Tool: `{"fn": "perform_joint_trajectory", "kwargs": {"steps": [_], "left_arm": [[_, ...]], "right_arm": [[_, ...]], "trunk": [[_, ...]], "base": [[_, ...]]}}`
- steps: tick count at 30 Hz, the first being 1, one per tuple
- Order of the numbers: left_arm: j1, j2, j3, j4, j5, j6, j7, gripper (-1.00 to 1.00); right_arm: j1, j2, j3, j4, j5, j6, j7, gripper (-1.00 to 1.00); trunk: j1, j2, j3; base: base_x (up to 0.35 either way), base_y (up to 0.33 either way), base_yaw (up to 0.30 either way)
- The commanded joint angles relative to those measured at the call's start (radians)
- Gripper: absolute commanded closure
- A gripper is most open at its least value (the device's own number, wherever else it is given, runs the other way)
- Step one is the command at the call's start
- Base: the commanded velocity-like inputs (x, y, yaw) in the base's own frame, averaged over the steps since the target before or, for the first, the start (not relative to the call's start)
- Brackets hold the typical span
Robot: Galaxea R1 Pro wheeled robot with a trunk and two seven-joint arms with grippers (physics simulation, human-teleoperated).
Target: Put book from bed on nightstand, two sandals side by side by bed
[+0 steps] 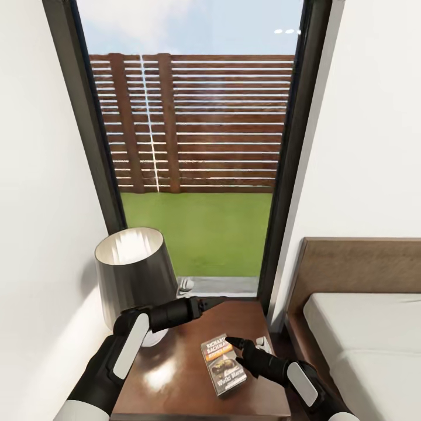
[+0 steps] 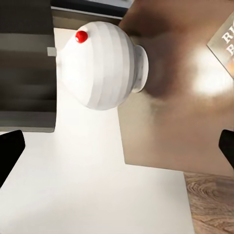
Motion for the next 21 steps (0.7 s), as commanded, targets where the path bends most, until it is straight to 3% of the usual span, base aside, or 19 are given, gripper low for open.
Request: {"fn": "perform_joint_trajectory", "kwargs": {"steps": [1,21], "left_arm": [[-0.001,0.0,0.0,0.0,0.003,0.005,0.0,-1.0],[-0.001,-0.006,-0.003,0.0,-0.001,0.0,0.002,-1.0]], "right_arm": [[0.0,0.0,0.001,0.0,-0.006,0.005,-0.001,-1.0],[0.0,0.0,0.001,0.0,-0.006,0.004,-0.001,-1.0]], "trunk": [[-0.004,0.007,0.002],[-0.081,0.147,0.065]], "base": [[0.0,0.0,0.0],[0.0,0.0,0.0]]}}
